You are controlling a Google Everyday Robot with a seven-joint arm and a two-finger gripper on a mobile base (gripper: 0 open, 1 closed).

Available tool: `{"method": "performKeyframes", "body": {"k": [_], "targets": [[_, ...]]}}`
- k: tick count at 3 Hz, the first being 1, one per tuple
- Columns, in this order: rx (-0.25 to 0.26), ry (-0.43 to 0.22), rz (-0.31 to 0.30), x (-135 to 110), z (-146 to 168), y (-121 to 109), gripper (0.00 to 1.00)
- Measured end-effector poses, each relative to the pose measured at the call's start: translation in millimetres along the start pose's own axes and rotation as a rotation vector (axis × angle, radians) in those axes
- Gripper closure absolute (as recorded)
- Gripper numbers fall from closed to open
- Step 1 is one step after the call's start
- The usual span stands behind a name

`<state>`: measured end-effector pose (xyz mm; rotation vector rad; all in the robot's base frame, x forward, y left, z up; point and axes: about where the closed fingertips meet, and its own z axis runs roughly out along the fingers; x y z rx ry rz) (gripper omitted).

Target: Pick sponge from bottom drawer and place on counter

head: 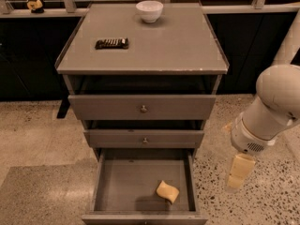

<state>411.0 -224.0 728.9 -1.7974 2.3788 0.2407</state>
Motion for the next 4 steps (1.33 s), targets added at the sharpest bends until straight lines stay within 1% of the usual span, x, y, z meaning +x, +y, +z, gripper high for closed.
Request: {"method": "performKeyframes", "body": {"k": [1,2,3,4], "targets": [[0.000,0.000,0.000,0,0,0,0.00],[-0.051,-0.011,-0.002,4,40,13,0.00],[-0.119,-0.040,-0.001,7,118,46,0.00],[-0.168,-0.026,-0.003,8,197,91,0.00]]}}
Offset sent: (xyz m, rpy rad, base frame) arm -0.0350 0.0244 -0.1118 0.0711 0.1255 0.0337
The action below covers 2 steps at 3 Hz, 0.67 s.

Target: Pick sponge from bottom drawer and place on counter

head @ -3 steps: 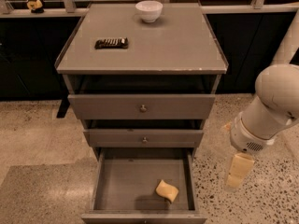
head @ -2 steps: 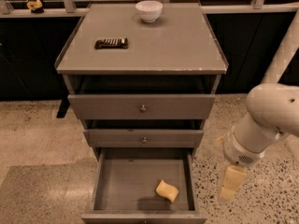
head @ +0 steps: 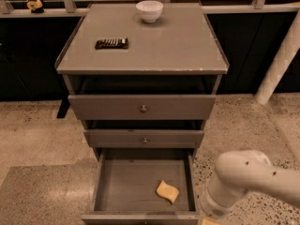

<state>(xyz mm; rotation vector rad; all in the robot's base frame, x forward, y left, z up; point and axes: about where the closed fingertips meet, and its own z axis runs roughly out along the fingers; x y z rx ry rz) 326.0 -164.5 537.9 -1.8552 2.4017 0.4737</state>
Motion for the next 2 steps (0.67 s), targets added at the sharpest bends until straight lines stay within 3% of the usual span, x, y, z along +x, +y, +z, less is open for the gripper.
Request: {"method": "performKeyframes", "body": {"k": [1,2], "targets": [[-0.006,0.072,-0.047,4,70,20,0.00],[0.054,0.078,-0.066,0,80,9,0.00]]}}
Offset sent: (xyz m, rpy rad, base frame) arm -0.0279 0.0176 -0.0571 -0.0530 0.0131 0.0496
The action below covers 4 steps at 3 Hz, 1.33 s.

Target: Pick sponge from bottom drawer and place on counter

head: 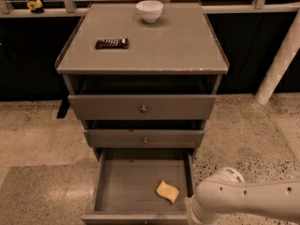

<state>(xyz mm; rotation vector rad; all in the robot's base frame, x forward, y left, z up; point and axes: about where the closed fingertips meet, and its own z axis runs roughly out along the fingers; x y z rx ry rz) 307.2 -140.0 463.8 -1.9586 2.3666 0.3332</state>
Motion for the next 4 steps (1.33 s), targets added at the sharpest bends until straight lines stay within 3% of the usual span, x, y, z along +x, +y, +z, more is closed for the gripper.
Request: {"method": "performKeyframes", "body": {"k": [1,2,3,4], "targets": [[0.002,-0.001,0.002,0,0,-1,0.00],[0.028,-0.014,0.043,14,4,-14,0.00],[0.098,-0.058,0.141,54,0,-57,0.00],[0.175,-0.120,0.192,86,-21,-112,0.00]]}}
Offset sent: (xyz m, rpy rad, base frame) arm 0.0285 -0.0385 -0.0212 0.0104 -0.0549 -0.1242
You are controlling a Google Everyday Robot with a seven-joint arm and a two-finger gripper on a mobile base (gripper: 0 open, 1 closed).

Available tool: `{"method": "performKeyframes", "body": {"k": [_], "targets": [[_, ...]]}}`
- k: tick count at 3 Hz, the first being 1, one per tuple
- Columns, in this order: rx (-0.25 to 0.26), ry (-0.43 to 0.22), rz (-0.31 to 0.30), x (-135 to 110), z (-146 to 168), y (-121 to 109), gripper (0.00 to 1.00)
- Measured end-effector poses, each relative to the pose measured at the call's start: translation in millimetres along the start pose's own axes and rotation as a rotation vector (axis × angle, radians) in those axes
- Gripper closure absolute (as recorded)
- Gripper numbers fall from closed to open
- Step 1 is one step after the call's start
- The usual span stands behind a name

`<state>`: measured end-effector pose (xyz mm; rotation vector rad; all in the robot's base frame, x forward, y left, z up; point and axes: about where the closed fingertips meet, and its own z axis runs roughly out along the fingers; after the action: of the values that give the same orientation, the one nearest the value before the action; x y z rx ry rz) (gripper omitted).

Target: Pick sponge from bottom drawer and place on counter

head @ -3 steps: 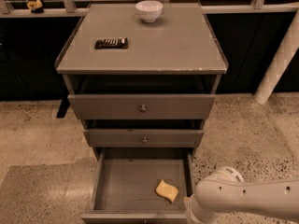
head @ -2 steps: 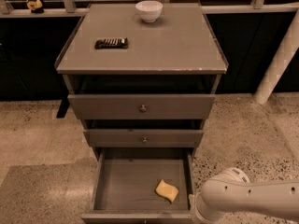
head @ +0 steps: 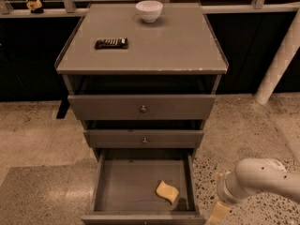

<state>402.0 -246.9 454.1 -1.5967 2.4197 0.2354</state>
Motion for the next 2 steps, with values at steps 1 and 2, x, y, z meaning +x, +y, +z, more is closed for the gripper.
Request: {"method": "performKeyframes", "body": {"k": [1,2], "targets": [[0.079,-0.033,-0.024,-18.1,-18.7,-43.9,0.00],[0.078,-0.033,-0.022,-18.0,-18.4,-43.7,0.00]]}}
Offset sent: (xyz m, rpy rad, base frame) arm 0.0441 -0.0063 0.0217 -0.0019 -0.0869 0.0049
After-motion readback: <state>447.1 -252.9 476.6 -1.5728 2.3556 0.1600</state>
